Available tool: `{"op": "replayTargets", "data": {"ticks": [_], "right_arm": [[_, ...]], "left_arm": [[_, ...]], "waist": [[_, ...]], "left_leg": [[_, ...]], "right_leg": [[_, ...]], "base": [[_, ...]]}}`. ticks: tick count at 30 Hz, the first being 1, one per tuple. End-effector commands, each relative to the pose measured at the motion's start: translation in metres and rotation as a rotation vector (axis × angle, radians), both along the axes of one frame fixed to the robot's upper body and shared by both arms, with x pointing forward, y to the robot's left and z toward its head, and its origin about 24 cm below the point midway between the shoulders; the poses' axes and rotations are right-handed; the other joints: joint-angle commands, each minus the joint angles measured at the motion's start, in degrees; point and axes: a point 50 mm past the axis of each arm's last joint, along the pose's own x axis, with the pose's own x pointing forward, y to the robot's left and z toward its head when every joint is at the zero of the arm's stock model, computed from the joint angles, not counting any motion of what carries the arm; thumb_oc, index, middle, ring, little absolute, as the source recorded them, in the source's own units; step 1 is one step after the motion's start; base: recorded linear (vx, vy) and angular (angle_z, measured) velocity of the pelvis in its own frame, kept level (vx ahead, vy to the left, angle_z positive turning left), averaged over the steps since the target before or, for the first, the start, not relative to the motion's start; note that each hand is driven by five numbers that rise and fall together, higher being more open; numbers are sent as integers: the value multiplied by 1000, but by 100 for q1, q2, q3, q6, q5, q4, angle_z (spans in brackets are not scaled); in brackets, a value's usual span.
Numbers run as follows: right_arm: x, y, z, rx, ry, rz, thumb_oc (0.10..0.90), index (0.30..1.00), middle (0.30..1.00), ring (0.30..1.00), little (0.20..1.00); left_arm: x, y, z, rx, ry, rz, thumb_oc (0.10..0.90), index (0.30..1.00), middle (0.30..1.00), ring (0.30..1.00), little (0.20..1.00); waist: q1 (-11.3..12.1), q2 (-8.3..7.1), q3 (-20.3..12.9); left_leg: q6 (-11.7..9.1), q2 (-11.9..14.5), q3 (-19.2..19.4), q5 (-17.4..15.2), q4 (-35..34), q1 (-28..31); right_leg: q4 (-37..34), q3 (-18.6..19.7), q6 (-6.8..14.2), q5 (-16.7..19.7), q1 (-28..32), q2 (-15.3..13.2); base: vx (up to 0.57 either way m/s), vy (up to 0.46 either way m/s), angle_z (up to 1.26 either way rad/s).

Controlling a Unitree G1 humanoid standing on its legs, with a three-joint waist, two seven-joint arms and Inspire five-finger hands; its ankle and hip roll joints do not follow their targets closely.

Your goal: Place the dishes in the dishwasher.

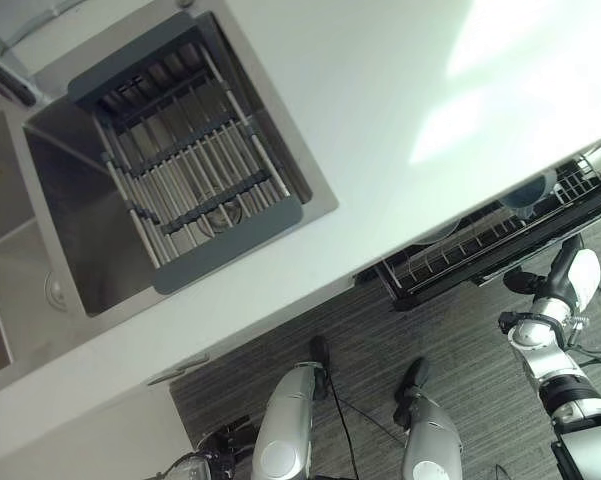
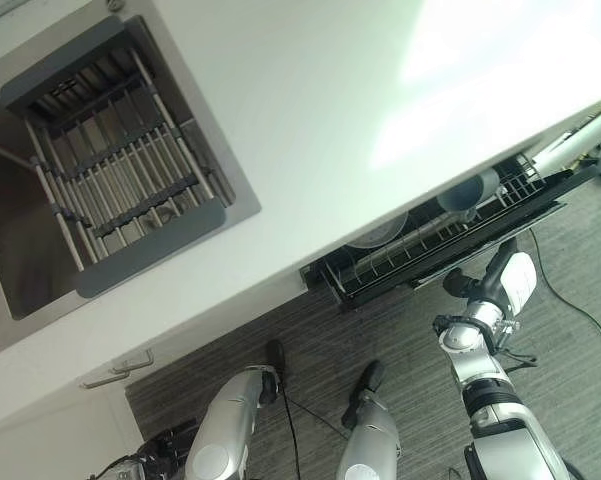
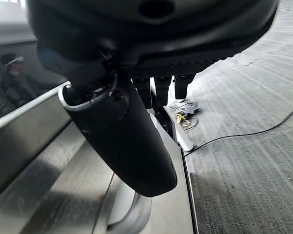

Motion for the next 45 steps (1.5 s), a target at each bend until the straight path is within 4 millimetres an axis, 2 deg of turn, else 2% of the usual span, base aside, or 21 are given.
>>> {"op": "replayTargets", "data": {"ticks": [1, 6, 9, 11, 18, 22, 23, 25, 26, 27, 28, 30, 31, 32, 33, 35, 38, 40, 45], "right_arm": [[33, 28, 74, -198, -227, 208, 800, 900, 900, 900, 900], [49, 31, 113, -283, -243, 252, 800, 900, 900, 900, 900], [64, 43, 149, -323, -276, 349, 800, 900, 900, 900, 900], [68, 48, 160, -354, -270, 381, 800, 900, 900, 900, 900], [73, 51, 188, -377, -338, 388, 800, 900, 900, 900, 900], [73, 54, 187, -296, -354, 413, 800, 900, 900, 900, 900], [73, 56, 183, -282, -349, 422, 800, 900, 900, 900, 900], [73, 61, 166, -248, -331, 452, 800, 900, 900, 900, 900], [72, 65, 155, -226, -318, 469, 800, 900, 900, 900, 900], [68, 70, 133, -193, -273, 506, 800, 900, 900, 900, 900], [66, 71, 127, -188, -261, 511, 800, 900, 900, 900, 900], [51, 79, 75, -126, -156, 536, 800, 900, 900, 900, 900], [45, 80, 62, -99, -125, 537, 800, 900, 900, 900, 900], [28, 84, 27, -77, -48, 553, 800, 900, 900, 900, 900], [25, 84, 22, -77, -40, 553, 800, 900, 900, 900, 900], [-11, 77, -27, -29, 83, 538, 800, 900, 900, 900, 900], [-34, 69, -51, 10, 163, 502, 800, 900, 900, 900, 900], [-58, 60, -74, 47, 251, 482, 800, 900, 900, 900, 900], [-82, 51, -92, 70, 319, 462, 800, 900, 900, 900, 900]], "left_arm": [[-18, 27, 2, 53, 53, -2, 800, 900, 900, 900, 900], [-15, 34, 6, 109, 59, -32, 800, 900, 900, 900, 900], [-9, 43, 10, 151, 42, -58, 800, 900, 900, 900, 900], [-5, 43, 12, 158, 25, -73, 800, 900, 900, 900, 900], [2, 50, 20, 133, -87, -81, 800, 900, 900, 900, 900], [-1, 50, 20, 98, -110, -60, 800, 900, 900, 900, 900], [-1, 50, 21, 94, -123, -64, 800, 900, 900, 900, 900], [6, 52, 27, 263, -194, -258, 800, 900, 900, 900, 900], [11, 50, 31, 323, -246, -327, 800, 900, 900, 900, 900], [23, 46, 38, 407, -315, -368, 800, 900, 900, 900, 900], [25, 45, 40, 427, -327, -379, 800, 900, 900, 900, 900], [49, 43, 56, 597, -404, -376, 800, 900, 900, 900, 900], [54, 45, 59, 632, -410, -363, 800, 900, 900, 900, 900], [65, 51, 71, 708, -432, -336, 800, 900, 900, 900, 900], [64, 52, 72, 714, -428, -335, 800, 900, 900, 900, 900], [66, 67, 83, 790, -412, -293, 800, 900, 900, 900, 900], [56, 82, 85, 817, -373, -253, 800, 900, 900, 900, 900], [43, 93, 82, 827, -327, -216, 800, 900, 900, 900, 900], [30, 94, 74, 795, -285, -200, 800, 900, 900, 900, 900]], "waist": [[275, -21, -387], [566, -41, -403], [807, -77, -428], [905, -94, -432], [1227, -241, -475], [1272, -327, -511], [1266, -338, -521], [1221, -371, -565], [1171, -378, -577], [1062, -369, -605], [1044, -362, -614], [816, -321, -677], [768, -324, -701], [624, -321, -746], [621, -328, -761], [418, -354, -882], [261, -388, -1001], [69, -417, -1150], [-166, -413, -1351]], "left_leg": [[-518, 205, -175, -79, -767, 396], [-530, 178, -322, 2, -767, 322], [-549, 165, -400, 75, -767, 244], [-550, 153, -434, 103, -767, 218], [-534, 163, -495, 131, -767, 228], [-551, 203, -498, 124, -767, 256], [-550, 209, -491, 119, -767, 275], [-560, 232, -461, 117, -767, 321], [-564, 253, -435, 118, -767, 348], [-562, 279, -379, 98, -767, 418], [-562, 283, -367, 94, -767, 437], [-546, 307, -266, 55, -767, 587], [-542, 304, -248, 38, -767, 630], [-528, 307, -193, 9, -767, 733], [-526, 307, -185, 5, -767, 748], [-518, 337, -120, -33, -767, 918], [-523, 353, -92, -76, -767, 1050], [-535, 384, -26, -152, -767, 1229], [-563, 457, 80, -259, -767, 1452]], "right_leg": [[1136, 175, -55, -1514, 133, 67], [1272, -32, -82, -1581, 250, -10], [1306, -227, -94, -1623, 419, -72], [1292, -319, -93, -1627, 501, -100], [1099, -689, -59, -1561, 1008, -113], [949, -757, -39, -1543, 1196, -35], [918, -760, -34, -1541, 1233, -16], [796, -752, -13, -1517, 1340, 42], [742, -718, -3, -1512, 1365, 72], [633, -648, 19, -1506, 1413, 111], [610, -635, 22, -1500, 1427, 113], [447, -524, 57, -1440, 1513, 107], [442, -486, 66, -1435, 1518, 94], [442, -400, 93, -1429, 1534, 61], [442, -391, 98, -1430, 1540, 55], [442, -264, 156, -1418, 1570, 6], [442, -142, 204, -1405, 1570, -9], [442, 0, 266, -1389, 1555, -11], [442, 143, 310, -1350, 1508, -18]], "base": [[68, 16, 13], [73, 10, 22], [85, -1, 29], [55, -9, 21], [50, -39, 17], [6, -53, 13], [-4, -21, 4], [0, 0, 0], [-33, 95, 0], [-33, 108, -2], [-42, 157, -5], [-34, 123, -16], [-25, 78, -14], [-3, 41, -3], [-7, 24, -5], [-16, -18, -19], [-7, -11, -5], [5, -21, -7], [17, -3, -23]]}}
